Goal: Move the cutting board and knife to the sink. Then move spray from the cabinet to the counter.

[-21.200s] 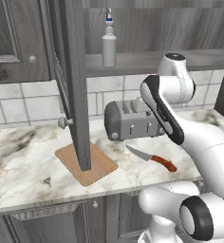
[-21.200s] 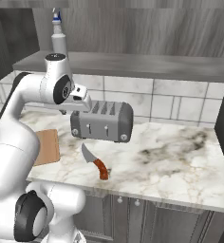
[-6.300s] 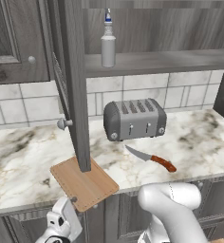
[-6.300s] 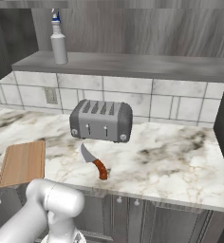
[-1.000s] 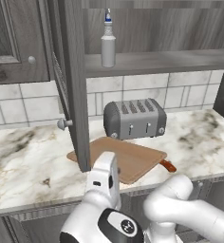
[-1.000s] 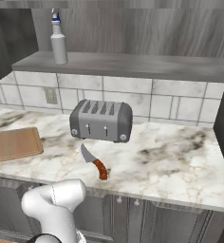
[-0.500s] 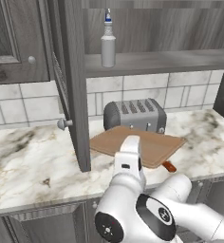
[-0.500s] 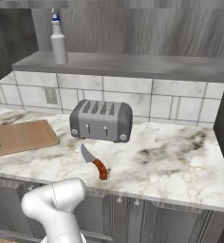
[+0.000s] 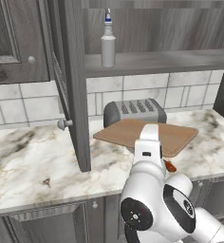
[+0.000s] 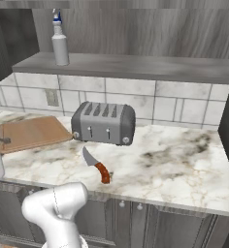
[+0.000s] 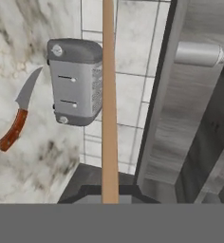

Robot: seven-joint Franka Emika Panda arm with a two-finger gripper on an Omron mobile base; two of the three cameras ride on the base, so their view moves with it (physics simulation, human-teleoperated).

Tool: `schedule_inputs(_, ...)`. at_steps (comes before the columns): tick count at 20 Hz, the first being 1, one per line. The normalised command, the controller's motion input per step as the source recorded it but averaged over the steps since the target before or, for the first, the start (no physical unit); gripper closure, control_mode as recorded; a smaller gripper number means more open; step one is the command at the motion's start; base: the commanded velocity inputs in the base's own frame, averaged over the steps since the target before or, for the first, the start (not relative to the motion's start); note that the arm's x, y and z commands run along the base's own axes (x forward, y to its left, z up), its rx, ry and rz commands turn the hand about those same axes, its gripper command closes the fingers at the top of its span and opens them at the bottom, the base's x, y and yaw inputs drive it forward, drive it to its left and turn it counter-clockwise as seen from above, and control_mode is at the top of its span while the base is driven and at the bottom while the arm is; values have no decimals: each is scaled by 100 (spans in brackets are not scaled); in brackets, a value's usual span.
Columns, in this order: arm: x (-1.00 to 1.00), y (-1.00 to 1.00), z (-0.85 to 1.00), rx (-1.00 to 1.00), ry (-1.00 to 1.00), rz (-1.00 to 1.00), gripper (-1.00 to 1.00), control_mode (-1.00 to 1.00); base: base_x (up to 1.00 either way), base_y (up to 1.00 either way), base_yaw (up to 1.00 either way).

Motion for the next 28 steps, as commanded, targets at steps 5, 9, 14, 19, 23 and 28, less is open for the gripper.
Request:
schedule_inputs(5, 2, -24, 11, 5, 2, 1, 100, -100, 0, 0, 0)
schedule_inputs(9, 0, -10, 4, 6, 3, 0, 100, -100, 0, 0, 0)
schedule_inputs(14, 0, 0, 0, 0, 0, 0, 100, 100, -66, -19, 0)
schedule_inputs(19, 0, 0, 0, 0, 0, 0, 100, 100, -100, -46, 0)
schedule_inputs(23, 0, 0, 0, 0, 0, 0, 100, 100, -100, -51, 0)
schedule_inputs(28, 0, 0, 0, 0, 0, 0, 100, 100, -97, -45, 12)
